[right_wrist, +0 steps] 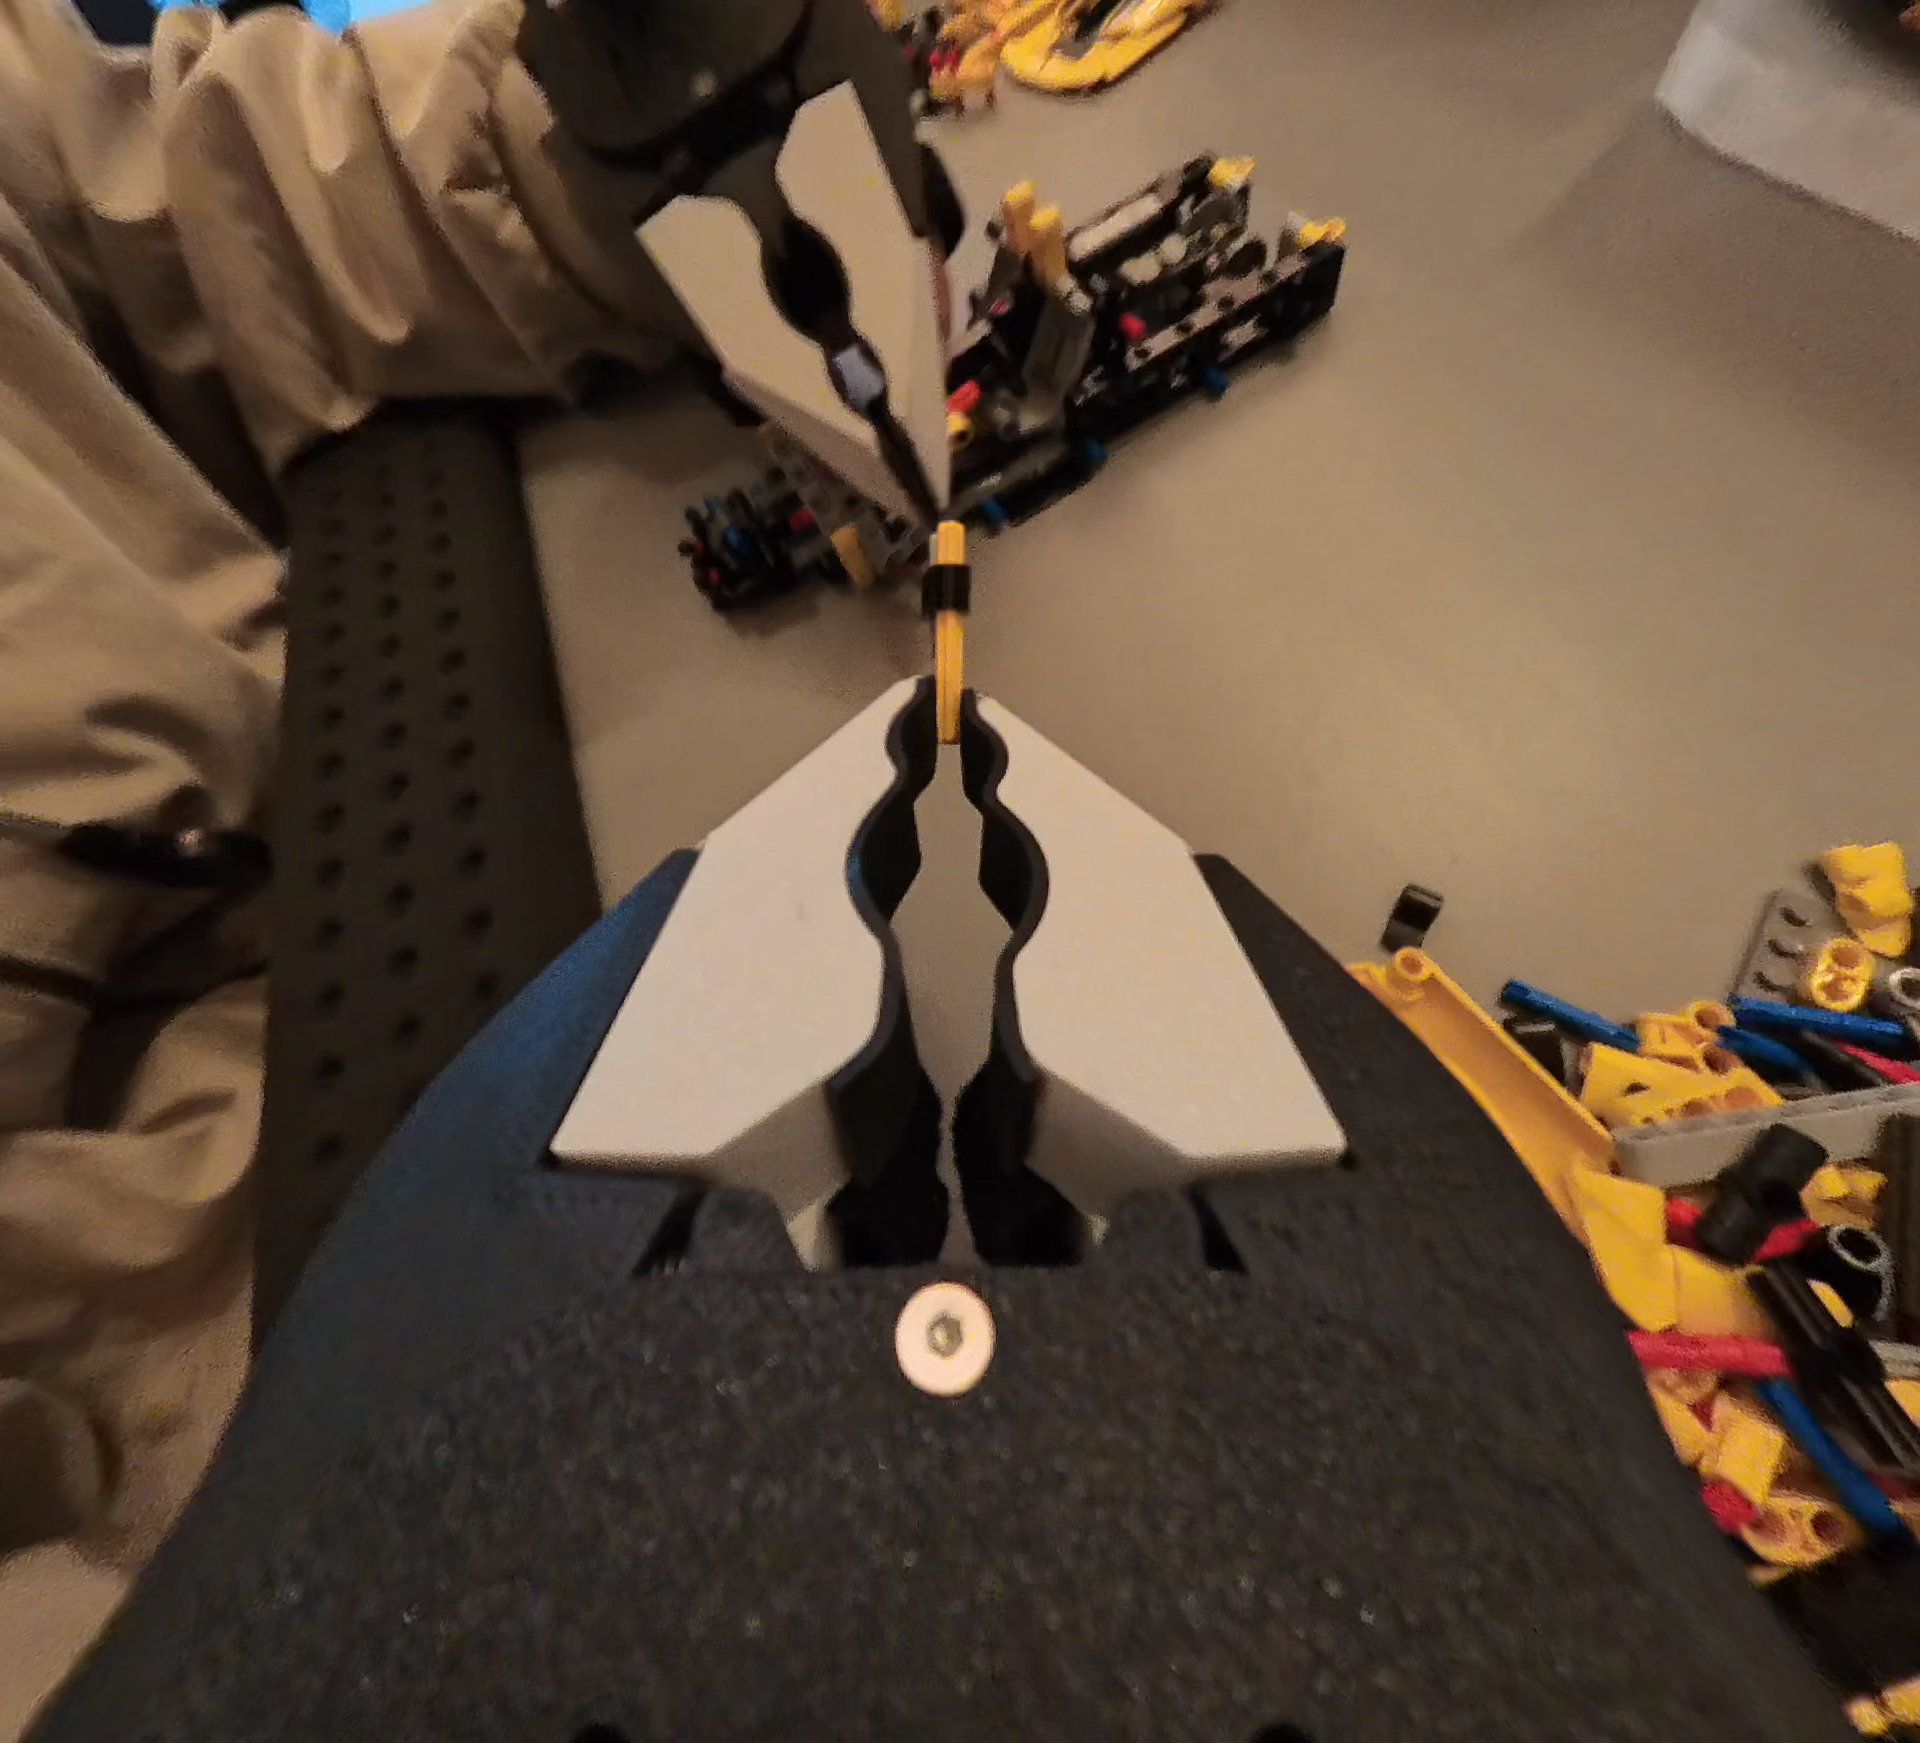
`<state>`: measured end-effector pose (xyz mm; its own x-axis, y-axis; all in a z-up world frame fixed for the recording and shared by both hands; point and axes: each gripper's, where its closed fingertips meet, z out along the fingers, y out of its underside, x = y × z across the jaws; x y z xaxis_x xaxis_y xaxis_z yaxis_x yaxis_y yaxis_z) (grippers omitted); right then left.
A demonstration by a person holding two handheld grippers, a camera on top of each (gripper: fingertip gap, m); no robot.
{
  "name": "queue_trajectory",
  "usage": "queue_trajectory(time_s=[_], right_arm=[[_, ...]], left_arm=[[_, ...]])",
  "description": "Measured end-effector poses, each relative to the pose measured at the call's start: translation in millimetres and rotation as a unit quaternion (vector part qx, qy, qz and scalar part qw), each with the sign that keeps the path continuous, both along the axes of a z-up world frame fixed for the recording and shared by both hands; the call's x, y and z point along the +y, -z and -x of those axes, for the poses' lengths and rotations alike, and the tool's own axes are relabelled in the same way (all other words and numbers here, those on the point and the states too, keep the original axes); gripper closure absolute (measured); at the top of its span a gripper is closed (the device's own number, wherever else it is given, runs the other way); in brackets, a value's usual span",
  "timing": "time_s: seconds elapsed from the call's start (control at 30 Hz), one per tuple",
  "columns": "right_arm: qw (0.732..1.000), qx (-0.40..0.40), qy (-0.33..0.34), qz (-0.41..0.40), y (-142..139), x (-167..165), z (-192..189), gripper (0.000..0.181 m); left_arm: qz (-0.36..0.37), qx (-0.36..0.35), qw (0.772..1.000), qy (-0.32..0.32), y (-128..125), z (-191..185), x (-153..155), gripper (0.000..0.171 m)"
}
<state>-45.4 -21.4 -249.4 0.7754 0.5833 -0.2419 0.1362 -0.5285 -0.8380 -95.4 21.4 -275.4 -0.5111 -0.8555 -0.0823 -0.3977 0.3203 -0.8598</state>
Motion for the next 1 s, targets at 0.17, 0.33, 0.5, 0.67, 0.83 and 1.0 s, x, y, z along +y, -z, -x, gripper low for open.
queue_trajectory(time_s=[0.17, 0.33, 0.5, 0.67, 0.83, 1.0], right_arm=[[0.994, 0.047, 0.086, -0.041, -1.8, 31.1, 13.0, 0.178], [0.98, 0.162, 0.111, -0.031, -4.4, 41.1, 32.2, 0.178], [0.971, 0.213, 0.101, -0.04, -15.0, 40.7, 43.2, 0.179], [0.965, 0.246, 0.07, -0.057, -27.2, 36.3, 51.8, 0.178], [0.964, 0.253, 0.044, -0.065, -32.0, 32.4, 60.5, 0.178], [0.947, 0.31, 0.028, -0.08, -46.4, 31.1, 63.2, 0.179]], left_arm=[[-0.002, -0.028, 1.0, -0.006, -11.0, 3.6, -2.6, 0.171], [-0.026, -0.012, 0.999, -0.036, -3.6, -0.2, 1.1, 0.171], [0.113, -0.033, 0.99, -0.08, -37.9, -8.7, 0.1, 0.14], [0.307, -0.039, 0.95, -0.047, -68.9, -7.3, -10.6, 0.152], [0.354, -0.057, 0.933, -0.031, -78.4, -7.4, -15.3, 0.164], [0.353, -0.071, 0.933, -0.019, -86.2, -5.0, -21.8, 0.164]])
